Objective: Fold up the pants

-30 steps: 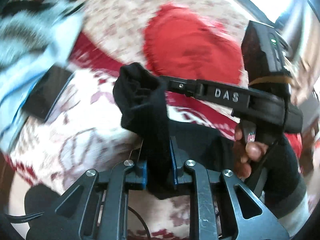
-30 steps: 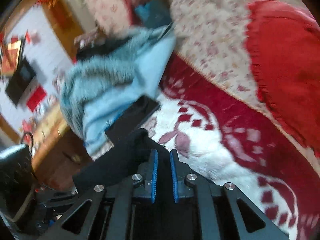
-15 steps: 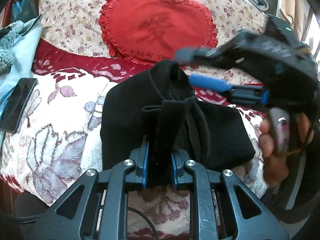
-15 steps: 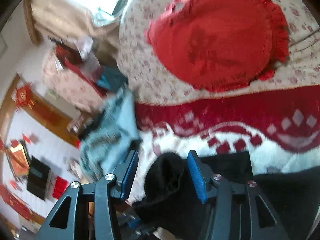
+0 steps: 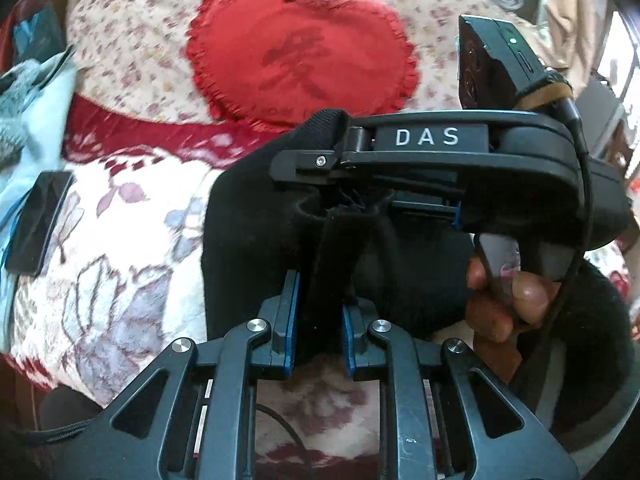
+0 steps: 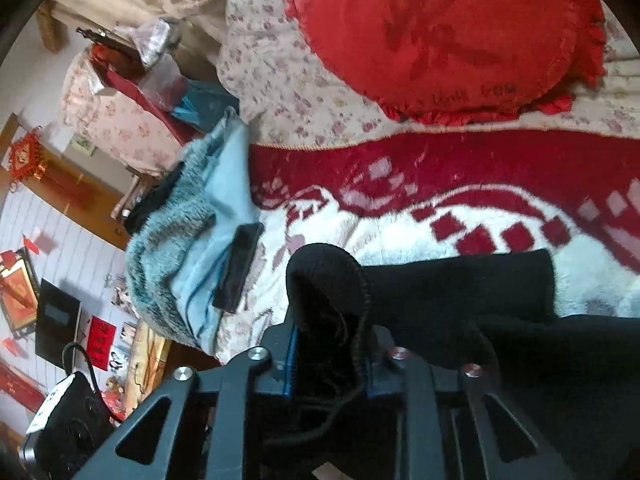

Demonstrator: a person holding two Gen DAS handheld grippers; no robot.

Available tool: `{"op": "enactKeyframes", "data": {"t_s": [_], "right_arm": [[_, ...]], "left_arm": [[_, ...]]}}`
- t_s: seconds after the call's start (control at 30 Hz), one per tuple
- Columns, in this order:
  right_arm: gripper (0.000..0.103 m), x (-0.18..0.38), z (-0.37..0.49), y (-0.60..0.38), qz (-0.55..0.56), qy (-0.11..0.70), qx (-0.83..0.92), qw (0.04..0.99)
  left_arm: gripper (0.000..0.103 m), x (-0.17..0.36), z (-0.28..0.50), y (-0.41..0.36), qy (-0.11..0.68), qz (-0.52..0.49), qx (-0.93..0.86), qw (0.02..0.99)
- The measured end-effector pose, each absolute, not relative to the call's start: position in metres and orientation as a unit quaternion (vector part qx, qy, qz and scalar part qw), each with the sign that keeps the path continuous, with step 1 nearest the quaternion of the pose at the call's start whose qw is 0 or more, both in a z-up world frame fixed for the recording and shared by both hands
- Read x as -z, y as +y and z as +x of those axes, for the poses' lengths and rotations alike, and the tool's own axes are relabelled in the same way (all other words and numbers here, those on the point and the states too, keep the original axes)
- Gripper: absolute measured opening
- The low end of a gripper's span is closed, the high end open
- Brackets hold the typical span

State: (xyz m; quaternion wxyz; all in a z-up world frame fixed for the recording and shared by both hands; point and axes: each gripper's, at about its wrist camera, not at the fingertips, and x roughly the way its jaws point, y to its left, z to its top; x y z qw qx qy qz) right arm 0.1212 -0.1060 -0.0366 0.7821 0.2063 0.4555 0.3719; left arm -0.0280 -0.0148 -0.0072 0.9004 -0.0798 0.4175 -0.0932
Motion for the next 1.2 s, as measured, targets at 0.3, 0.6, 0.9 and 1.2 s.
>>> {"op": "enactKeyframes", "data": {"t_s": [0.3, 0.6, 0.9, 1.2], "right_arm": [[0.020, -0.016, 0.094, -0.196, 0.187, 0.395, -0.330, 0.837], [0.023, 0.059, 0.114, -0.272, 0.184, 0.475, -0.196, 0.838], [0.036, 0.019, 0.093, -0.316, 0.199, 0.422, -0.143, 0.873], [0.036, 0.031, 0.103, -0.269, 0.186, 0.465, -0.170, 0.849]], "left_arm": [[0.017, -0.024, -0.020, -0.084, 0.411, -0.074, 0.209, 0.884], [0.029, -0.011, -0.023, -0.096, 0.457, -0.052, 0.227, 0.858], [0.049, -0.006, 0.008, -0.065, 0.425, -0.017, 0.123, 0.897], [0.049, 0.030, 0.042, -0.072, 0.449, 0.013, 0.080, 0.890]]}}
